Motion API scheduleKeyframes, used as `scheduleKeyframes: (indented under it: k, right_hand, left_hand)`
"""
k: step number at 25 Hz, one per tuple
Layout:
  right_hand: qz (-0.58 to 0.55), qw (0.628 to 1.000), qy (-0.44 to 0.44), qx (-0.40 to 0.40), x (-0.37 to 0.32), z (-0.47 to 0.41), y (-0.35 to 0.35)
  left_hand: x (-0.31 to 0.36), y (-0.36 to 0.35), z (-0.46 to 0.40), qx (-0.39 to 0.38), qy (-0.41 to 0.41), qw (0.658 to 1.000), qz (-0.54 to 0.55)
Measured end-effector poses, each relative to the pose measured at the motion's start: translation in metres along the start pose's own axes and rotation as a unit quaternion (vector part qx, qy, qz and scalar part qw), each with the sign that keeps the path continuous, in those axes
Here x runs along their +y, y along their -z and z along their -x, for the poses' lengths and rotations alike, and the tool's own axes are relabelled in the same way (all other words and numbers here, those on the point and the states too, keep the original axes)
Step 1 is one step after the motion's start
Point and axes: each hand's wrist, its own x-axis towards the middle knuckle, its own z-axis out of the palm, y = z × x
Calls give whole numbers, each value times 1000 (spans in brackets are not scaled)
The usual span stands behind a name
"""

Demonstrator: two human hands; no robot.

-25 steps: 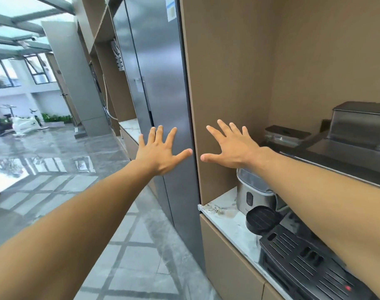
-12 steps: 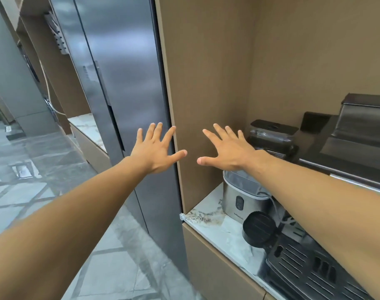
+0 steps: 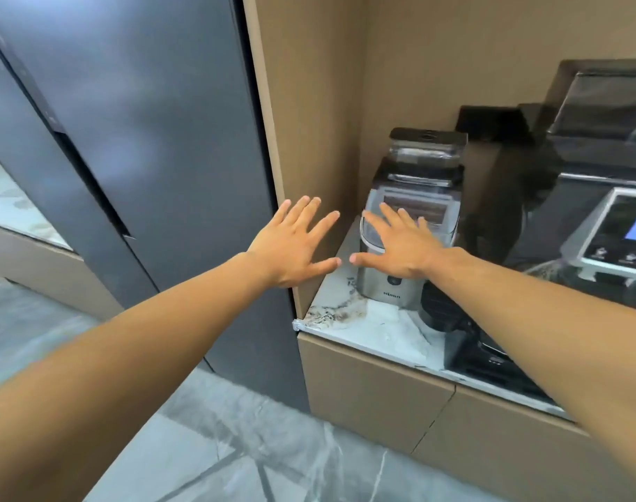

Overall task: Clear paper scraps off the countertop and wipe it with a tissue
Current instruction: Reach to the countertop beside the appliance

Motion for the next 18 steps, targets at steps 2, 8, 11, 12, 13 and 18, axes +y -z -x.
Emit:
scheduleKeyframes:
  k: [2, 8, 11, 12, 13, 18]
  right_hand:
    - [7, 1000, -20, -9, -1, 11, -17]
    - [14, 995, -70, -67, 0, 41, -68]
    - [18, 993, -76, -90, -2, 49, -88]
    - [13, 992, -74, -97, -2, 50, -95]
    - [6, 992, -69, -101, -3, 50, -102]
    - [-34, 991, -38, -124, -3, 46, -142]
  left_hand:
    - [3, -24, 4, -24, -1, 999, 33]
    - [22, -90, 5, -84, -20, 993, 84]
    - [28, -110, 4, -112, -10, 989, 93]
    - [29, -116, 4, -123, -2, 987, 99]
    - [29, -123, 4, -133, 6, 986, 101]
    - [34, -151, 5, -172, 6, 980, 99]
